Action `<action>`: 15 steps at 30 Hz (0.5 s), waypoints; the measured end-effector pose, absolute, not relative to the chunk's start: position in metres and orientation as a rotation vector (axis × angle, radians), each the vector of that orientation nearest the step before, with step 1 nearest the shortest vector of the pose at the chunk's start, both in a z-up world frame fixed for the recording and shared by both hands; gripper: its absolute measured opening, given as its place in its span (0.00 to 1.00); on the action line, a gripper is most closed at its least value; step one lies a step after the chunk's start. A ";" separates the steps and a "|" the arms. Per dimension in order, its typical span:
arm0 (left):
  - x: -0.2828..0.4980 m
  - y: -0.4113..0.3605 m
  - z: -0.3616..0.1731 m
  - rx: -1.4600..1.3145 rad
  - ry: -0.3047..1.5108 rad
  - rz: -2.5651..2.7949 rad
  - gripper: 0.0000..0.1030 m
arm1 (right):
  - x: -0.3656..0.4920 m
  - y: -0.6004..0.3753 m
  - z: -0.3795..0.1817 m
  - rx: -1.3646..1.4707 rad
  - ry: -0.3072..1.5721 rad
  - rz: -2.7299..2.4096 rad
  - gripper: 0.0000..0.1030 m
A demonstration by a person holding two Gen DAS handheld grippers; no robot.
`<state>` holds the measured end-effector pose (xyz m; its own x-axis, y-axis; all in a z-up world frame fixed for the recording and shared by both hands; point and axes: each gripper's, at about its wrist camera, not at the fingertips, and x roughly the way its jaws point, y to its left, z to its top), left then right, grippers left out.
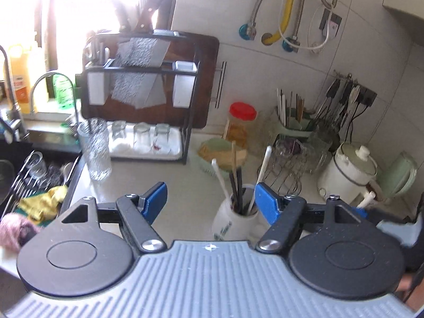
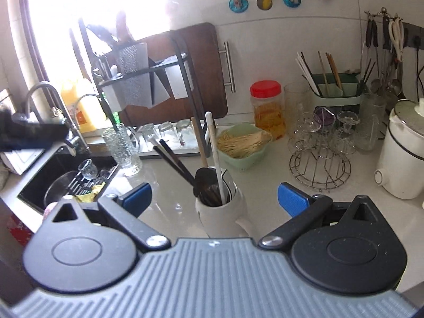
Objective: Organize utensils
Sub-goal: 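Set the white pot down on the counter and open the right tool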
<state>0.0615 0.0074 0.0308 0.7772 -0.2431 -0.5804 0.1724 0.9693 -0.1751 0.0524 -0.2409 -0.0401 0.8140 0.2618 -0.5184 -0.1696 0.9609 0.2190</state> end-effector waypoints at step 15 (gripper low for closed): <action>-0.013 -0.021 -0.001 -0.140 0.659 -0.166 0.75 | -0.013 -0.270 -0.028 0.206 0.537 0.287 1.00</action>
<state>-0.0126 -0.0214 -0.0006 0.7785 -0.1975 -0.5958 0.1090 0.9773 -0.1816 -0.0135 -0.2700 -0.0280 0.8212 0.3208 -0.4720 -0.2138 0.9397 0.2668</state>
